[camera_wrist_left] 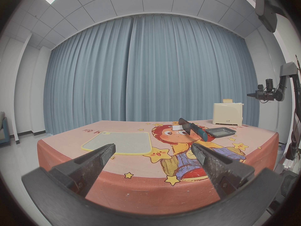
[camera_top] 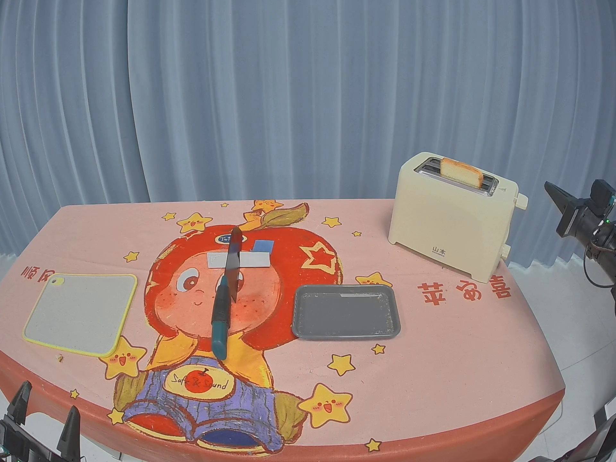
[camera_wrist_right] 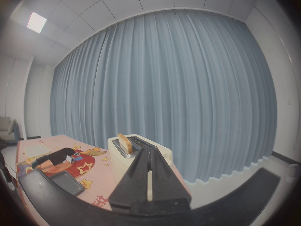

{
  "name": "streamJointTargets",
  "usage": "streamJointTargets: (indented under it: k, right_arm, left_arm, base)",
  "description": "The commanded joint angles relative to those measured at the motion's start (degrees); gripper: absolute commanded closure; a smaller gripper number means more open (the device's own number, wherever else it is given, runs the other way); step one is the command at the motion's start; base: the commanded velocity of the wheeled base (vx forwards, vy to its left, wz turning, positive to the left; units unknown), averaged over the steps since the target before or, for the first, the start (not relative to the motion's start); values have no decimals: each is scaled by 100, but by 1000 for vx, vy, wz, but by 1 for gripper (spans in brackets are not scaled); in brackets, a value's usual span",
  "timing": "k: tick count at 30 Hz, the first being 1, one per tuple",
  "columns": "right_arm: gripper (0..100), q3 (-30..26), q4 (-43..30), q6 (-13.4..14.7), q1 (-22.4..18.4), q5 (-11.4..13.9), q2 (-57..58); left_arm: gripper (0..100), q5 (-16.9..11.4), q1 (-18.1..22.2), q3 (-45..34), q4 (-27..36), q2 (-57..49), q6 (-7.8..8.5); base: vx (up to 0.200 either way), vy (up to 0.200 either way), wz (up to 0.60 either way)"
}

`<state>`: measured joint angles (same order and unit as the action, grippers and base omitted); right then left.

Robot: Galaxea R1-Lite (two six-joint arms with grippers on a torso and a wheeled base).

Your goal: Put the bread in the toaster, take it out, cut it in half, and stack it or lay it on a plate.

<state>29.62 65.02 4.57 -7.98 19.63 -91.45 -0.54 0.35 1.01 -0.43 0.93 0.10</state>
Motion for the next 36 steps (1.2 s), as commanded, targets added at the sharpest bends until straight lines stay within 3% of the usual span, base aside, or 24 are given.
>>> streamJointTargets:
  k: [1, 19, 30, 36]
  right_arm:
    - [100, 149, 1, 237, 113, 6, 31]
    - [100, 369, 10, 246, 227, 68, -285]
    - [100, 334, 1039, 272, 201, 6, -777]
    - [100, 307, 1162, 281, 218, 6, -848]
  left_arm:
    - [0, 1, 0, -101, -1, -93, -1]
    - [0, 1, 0, -101, -1, -93, -1]
    - [0, 1, 0, -101, -1, -93, -1]
    - [0, 1, 0, -101, -1, -93, -1]
  base:
    - [0, 0, 0]
    - [0, 0, 0]
    - [0, 0, 0]
    - [0, 0, 0]
